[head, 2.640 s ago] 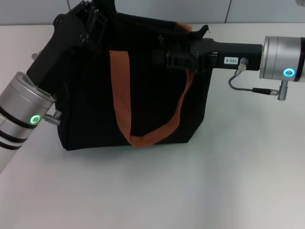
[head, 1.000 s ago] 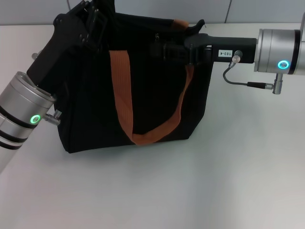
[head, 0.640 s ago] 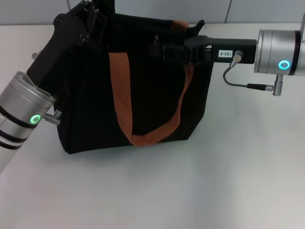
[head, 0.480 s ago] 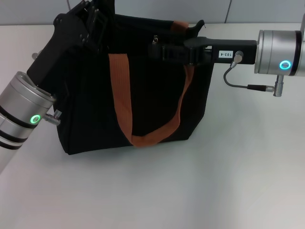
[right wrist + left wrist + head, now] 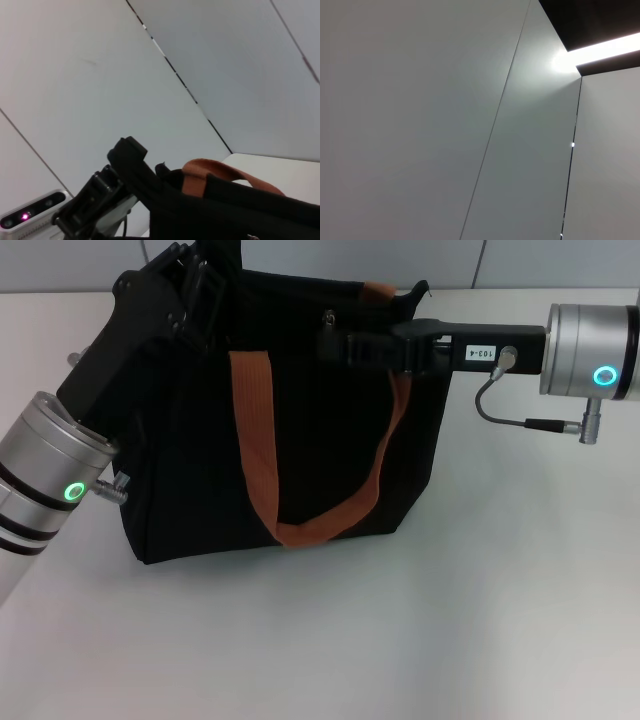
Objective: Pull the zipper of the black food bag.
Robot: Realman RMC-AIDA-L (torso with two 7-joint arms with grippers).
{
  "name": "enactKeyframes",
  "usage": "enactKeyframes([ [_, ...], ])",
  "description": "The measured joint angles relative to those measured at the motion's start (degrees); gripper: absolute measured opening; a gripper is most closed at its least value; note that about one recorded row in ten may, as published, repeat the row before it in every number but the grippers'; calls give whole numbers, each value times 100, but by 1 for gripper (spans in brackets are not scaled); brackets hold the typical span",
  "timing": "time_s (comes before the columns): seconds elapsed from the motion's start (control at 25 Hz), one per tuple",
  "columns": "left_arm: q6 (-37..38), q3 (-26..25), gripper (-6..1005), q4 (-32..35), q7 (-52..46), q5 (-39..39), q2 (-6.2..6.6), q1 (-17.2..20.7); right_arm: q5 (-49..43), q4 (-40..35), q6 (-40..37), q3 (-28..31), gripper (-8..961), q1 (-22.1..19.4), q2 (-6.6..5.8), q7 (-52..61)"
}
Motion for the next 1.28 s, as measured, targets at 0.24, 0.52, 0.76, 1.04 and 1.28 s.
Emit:
enactKeyframes([
  [0.24,1,-13,84,-1,0,0,0,3,8,19,48,6,264,5,-3,8],
  [0.52,-12,-14,84,0,0,0,0,-11,-5,16,107,10,191,4,-3,17],
  [0.76,-15,-14,85,0,0,0,0,-19,5,15,122,18,112,2,-3,-1],
  [1.04,-19,-15,85,0,0,0,0,-30,10,19,160,123,-1,2,-1,-10],
  [1.28,-20,-14,86,0,0,0,0,-39,-60,21,213,79,0,70,-3,-31],
])
